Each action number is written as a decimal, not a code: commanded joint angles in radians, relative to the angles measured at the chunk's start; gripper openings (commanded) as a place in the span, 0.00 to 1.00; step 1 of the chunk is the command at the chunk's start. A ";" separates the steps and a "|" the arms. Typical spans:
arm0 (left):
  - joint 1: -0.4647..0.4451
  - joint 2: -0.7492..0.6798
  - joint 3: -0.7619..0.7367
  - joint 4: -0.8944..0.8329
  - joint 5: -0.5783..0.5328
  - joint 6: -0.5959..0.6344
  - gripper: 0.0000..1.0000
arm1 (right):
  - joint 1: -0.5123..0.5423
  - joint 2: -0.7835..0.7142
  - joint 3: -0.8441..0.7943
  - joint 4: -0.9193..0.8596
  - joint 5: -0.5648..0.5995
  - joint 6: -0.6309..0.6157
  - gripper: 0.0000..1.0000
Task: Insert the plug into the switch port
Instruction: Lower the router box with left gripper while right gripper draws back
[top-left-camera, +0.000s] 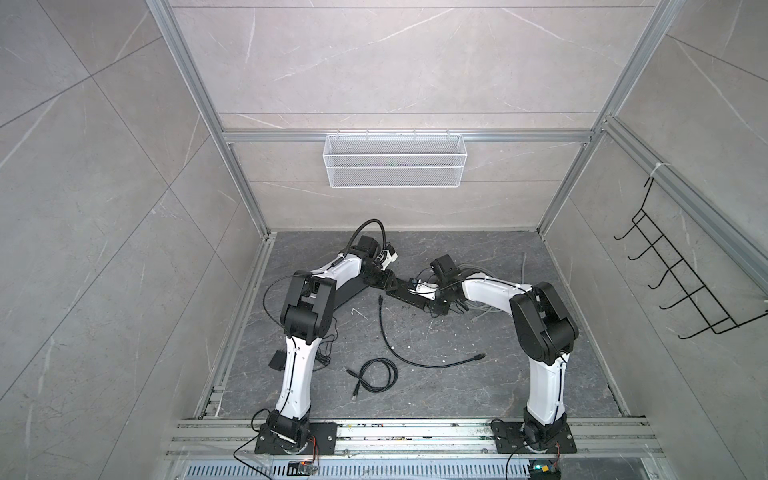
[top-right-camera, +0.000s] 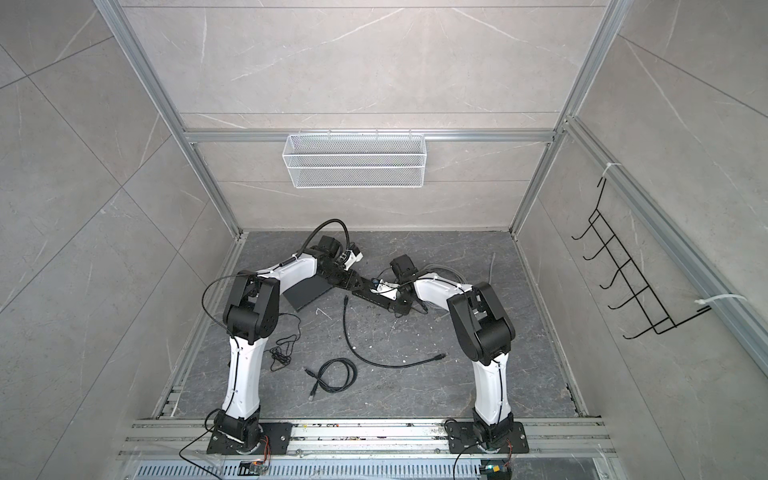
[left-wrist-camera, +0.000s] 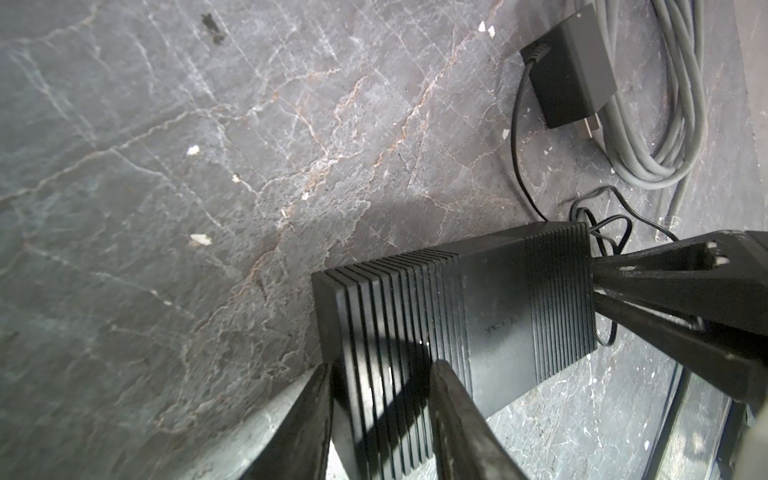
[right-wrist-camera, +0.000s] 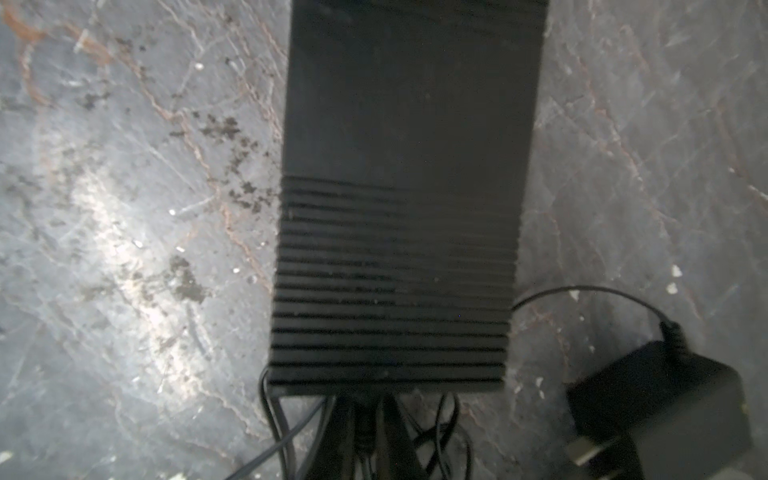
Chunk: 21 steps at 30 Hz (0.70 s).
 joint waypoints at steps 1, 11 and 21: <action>-0.048 -0.027 -0.040 -0.093 0.042 -0.077 0.41 | 0.010 -0.043 0.026 0.148 -0.070 -0.012 0.24; -0.011 -0.073 -0.005 -0.052 -0.072 -0.148 0.43 | -0.102 -0.154 -0.002 -0.003 -0.149 -0.027 0.36; -0.011 -0.238 -0.077 0.026 -0.248 -0.253 0.44 | -0.135 -0.189 0.034 0.004 -0.132 0.323 0.38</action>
